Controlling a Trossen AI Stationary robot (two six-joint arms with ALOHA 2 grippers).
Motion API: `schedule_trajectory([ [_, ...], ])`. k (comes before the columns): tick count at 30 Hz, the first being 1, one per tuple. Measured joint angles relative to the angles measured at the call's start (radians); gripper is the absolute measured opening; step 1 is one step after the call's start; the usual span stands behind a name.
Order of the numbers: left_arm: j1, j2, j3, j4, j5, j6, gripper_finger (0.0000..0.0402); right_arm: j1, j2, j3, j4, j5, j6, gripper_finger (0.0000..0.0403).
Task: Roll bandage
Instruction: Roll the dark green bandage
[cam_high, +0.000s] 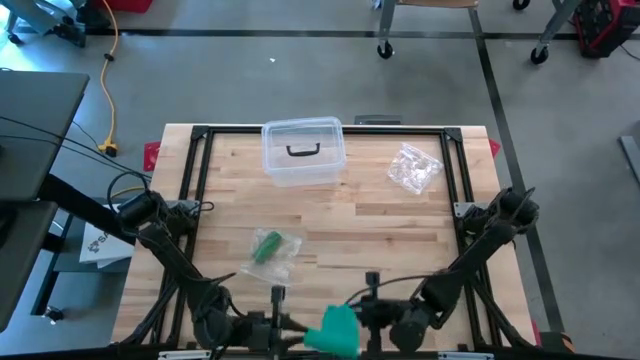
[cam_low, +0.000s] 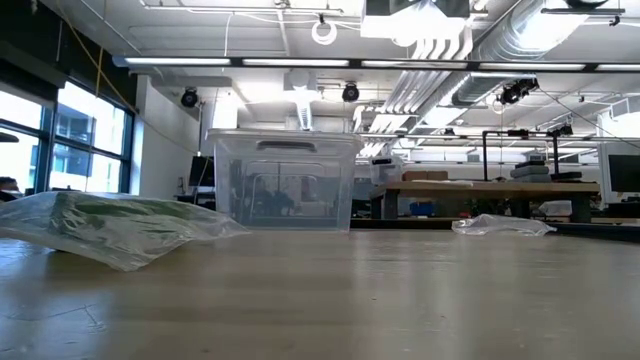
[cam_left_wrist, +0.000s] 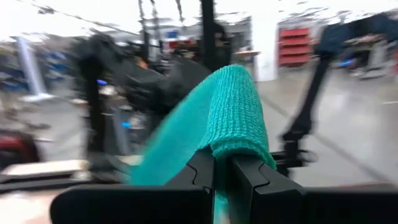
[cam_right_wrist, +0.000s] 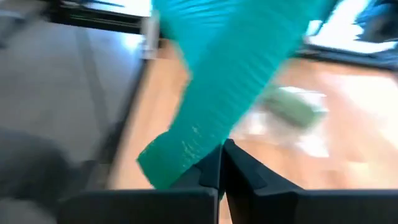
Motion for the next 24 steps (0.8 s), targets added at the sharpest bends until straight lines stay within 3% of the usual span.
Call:
schedule_trajectory([
  [5,-0.034,0.000,0.000,-0.003,0.149,-0.202,0.0012,-0.016,-0.090,0.000,-0.217,0.156,-0.001,0.0000],
  [10,-0.057,0.000,0.000,-0.004,0.303,-0.418,0.0012,-0.107,-0.133,0.000,-0.313,0.111,0.002,0.0000],
  [12,-0.056,0.003,0.000,0.001,0.301,-0.434,0.0012,-0.138,-0.130,0.000,-0.311,0.049,-0.015,0.0000],
  [17,-0.052,0.006,-0.001,0.107,0.197,-0.224,0.0012,-0.163,-0.071,-0.001,-0.261,-0.121,-0.005,0.0000],
  [24,-0.045,0.006,-0.001,0.391,0.134,0.274,0.0012,-0.065,0.097,-0.002,-0.014,-0.150,0.097,0.0000],
])
